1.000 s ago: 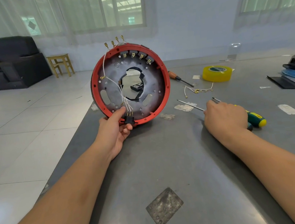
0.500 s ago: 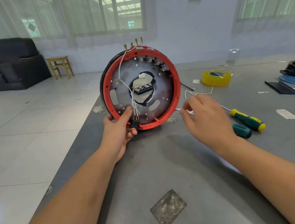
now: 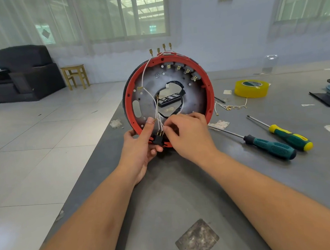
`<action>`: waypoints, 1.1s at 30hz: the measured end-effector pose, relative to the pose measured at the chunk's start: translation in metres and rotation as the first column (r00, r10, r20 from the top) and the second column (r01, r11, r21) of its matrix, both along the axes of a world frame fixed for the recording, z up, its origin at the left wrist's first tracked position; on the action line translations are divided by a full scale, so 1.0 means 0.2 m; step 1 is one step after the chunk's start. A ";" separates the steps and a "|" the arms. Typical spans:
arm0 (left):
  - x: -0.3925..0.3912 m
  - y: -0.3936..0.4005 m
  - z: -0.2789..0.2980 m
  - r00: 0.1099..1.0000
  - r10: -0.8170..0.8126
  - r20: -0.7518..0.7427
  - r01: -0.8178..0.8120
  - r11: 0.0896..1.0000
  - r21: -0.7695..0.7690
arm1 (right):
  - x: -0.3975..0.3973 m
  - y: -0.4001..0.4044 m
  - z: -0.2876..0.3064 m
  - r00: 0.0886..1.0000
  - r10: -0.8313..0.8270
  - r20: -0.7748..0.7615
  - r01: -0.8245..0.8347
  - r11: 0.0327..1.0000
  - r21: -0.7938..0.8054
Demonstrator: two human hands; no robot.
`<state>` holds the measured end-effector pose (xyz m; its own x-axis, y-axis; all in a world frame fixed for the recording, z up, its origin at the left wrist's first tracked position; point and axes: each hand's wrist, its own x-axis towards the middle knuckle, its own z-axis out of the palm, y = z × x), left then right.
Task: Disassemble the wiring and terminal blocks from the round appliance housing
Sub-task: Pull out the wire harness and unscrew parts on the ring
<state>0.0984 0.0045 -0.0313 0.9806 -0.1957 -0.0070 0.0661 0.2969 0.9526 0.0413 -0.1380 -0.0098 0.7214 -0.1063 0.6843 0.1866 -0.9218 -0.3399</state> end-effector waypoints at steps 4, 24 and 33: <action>-0.01 0.00 0.01 1.000 0.014 0.002 -0.014 1.000 0.021 | 0.01 0.00 -0.01 0.999 0.018 0.030 -0.018 1.000 -0.001; -0.05 -0.01 0.03 0.990 0.134 0.037 -0.138 0.977 0.164 | -0.07 -0.16 0.00 0.923 -0.094 0.374 0.087 0.996 0.035; -0.12 0.03 0.12 0.987 0.123 0.098 -0.156 0.853 0.498 | -0.14 -0.23 -0.01 0.981 -0.039 0.188 -0.066 0.850 0.523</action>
